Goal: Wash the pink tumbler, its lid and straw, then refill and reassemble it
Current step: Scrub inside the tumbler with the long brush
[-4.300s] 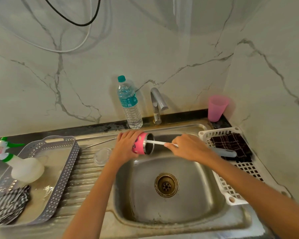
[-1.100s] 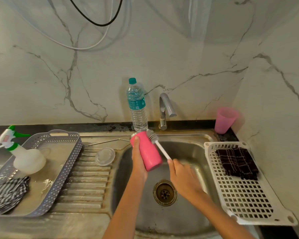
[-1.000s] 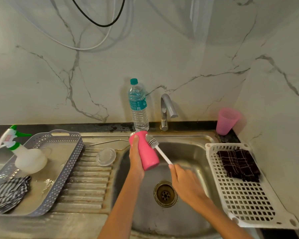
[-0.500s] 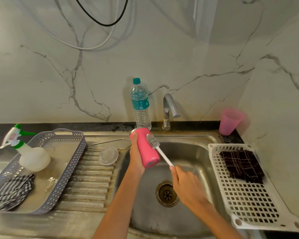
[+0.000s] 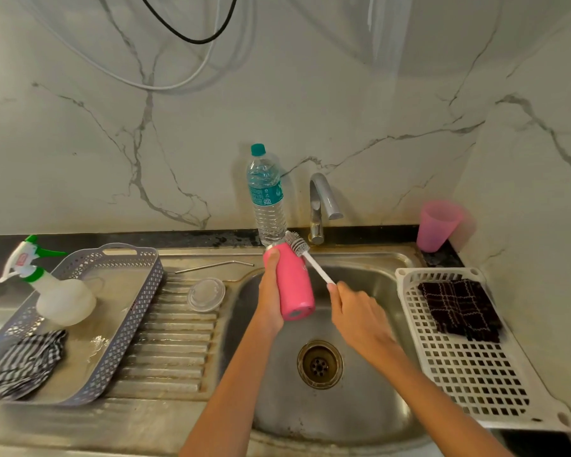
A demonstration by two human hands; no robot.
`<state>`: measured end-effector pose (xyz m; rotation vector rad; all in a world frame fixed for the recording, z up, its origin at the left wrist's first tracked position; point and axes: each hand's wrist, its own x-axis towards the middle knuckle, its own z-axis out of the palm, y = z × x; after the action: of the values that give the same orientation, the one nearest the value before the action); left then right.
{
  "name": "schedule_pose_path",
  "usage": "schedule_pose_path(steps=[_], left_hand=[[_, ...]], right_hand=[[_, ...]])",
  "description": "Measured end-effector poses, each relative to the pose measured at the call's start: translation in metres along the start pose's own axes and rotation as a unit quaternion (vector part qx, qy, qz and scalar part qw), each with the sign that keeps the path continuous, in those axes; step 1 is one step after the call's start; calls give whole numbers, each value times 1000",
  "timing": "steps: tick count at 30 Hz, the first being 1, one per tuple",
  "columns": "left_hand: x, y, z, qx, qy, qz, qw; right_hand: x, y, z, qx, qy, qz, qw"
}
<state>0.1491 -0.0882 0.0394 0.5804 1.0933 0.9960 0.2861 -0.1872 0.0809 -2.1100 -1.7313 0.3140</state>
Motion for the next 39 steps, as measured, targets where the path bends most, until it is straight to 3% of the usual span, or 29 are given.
schedule_pose_path(steps=[4, 8, 13, 17, 21, 23, 25, 29, 33, 37, 39], left_hand=[[15, 5, -10, -13, 24, -15, 1000], [4, -12, -3, 11, 5, -49, 999], [16, -1, -10, -14, 36, -59, 998], [8, -13, -6, 13, 27, -82, 996], [20, -11, -18, -4, 58, -89, 994], [12, -15, -16, 11, 45, -103, 994], [5, -20, -10, 28, 35, -96, 994], [12, -11, -12, -3, 61, -74, 995], [8, -18, -1, 37, 39, -60, 997], [17, 2, -4, -10, 56, -48, 997], [16, 7, -3, 2, 48, -34, 998]], right_hand=[[-27, 10, 2, -20, -30, -41, 999], [-4, 19, -3, -30, -20, 0, 999], [-20, 16, 8, -27, -31, -51, 998], [-1, 21, 8, -7, -24, -2, 1000], [-21, 18, 16, -8, -48, -41, 998], [-12, 26, 12, -14, -39, -15, 999], [-5, 28, 9, -23, -39, 9, 999], [-28, 20, 11, -24, -60, -45, 997], [-6, 23, 5, 3, -36, 26, 999], [-23, 15, 8, -2, -39, -39, 998], [-18, 17, 3, 0, -31, -30, 999]])
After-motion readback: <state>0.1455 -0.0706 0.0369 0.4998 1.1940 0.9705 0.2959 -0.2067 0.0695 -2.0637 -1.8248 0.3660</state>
